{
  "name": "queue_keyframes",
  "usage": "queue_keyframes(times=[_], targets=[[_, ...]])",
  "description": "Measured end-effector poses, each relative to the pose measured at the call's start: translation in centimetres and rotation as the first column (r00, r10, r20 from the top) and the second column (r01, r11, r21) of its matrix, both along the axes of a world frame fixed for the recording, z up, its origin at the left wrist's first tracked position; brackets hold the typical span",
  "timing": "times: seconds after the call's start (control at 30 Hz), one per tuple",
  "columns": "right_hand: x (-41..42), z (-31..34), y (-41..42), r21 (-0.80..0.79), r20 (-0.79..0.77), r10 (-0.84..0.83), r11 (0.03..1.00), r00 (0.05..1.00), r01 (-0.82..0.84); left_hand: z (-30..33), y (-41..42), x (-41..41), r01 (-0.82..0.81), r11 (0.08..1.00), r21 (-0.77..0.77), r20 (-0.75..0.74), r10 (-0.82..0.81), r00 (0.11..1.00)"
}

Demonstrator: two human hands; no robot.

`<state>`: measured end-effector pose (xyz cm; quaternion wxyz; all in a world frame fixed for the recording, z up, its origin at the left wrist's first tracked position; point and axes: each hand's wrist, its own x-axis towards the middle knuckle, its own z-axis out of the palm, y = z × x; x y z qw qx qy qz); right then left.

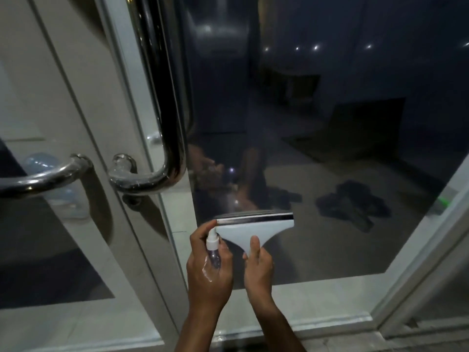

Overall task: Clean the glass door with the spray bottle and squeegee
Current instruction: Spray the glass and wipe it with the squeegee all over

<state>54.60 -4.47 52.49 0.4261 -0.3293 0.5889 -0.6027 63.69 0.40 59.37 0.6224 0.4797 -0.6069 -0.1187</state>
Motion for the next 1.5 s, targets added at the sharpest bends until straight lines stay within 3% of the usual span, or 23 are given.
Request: queue_keyframes(times=[0.13, 0.27, 0.33, 0.47, 0.73, 0.93, 1.03, 1.1, 1.3, 1.4, 1.5], targets=[[-0.3, -2.4, 0.0, -0.068, -0.005, -0.005, 0.998, 1.0, 0.005, -3.6, -0.7, -0.6, 0.006, 0.996, -0.086, -0.012, -0.007, 1.0], [-1.1, 0.7, -1.2, -0.334, 0.011, 0.064, 0.941, 0.998, -0.057, -7.6, -0.7, -0.3, 0.017, 0.989, -0.148, -0.024, -0.021, 0.999], [-1.5, 3.3, -2.4, -0.38, -0.074, 0.079, 0.919, 0.994, -0.101, -9.4, -1.2, 0.0, 0.01, 0.985, -0.174, -0.033, -0.016, 0.999], [-1.4, 2.3, -3.2, -0.338, -0.151, 0.073, 0.933, 0.986, -0.121, -13.9, -1.2, 0.3, 0.009, 0.977, -0.215, -0.035, -0.016, 0.999], [-0.7, -13.2, -2.8, -0.273, -0.093, 0.097, 0.955, 0.991, -0.119, -21.6, 0.0, 0.6, -0.039, 0.981, -0.191, -0.015, 0.036, 0.999], [0.2, -25.9, -0.6, -0.061, -0.164, 0.108, 0.991, 0.981, -0.119, -23.9, 1.2, 0.9, -0.016, 0.983, -0.183, 0.006, 0.018, 1.0], [0.0, -28.6, 0.3, 0.009, -0.173, 0.118, 0.993, 0.978, -0.118, -24.3, 1.7, 1.4, -0.018, 0.98, -0.196, 0.008, 0.02, 1.0], [0.2, -28.2, 0.8, 0.007, -0.171, 0.105, 0.994, 0.98, -0.106, -24.4, 2.2, 2.0, -0.021, 0.98, -0.197, 0.011, 0.023, 1.0], [2.2, -18.3, 0.2, -0.314, -0.063, 0.102, 0.942, 0.993, -0.116, -24.3, 3.3, 4.2, -0.055, 0.983, -0.177, -0.022, 0.052, 0.998], [3.5, -13.6, -1.5, -0.342, -0.069, 0.13, 0.928, 0.989, -0.146, -24.7, 3.3, 4.9, -0.088, 0.985, -0.145, -0.028, 0.085, 0.996], [4.1, -14.5, -2.4, -0.315, -0.066, 0.151, 0.935, 0.986, -0.164, -26.0, 3.9, 5.2, -0.098, 0.986, -0.138, -0.016, 0.097, 0.995]])
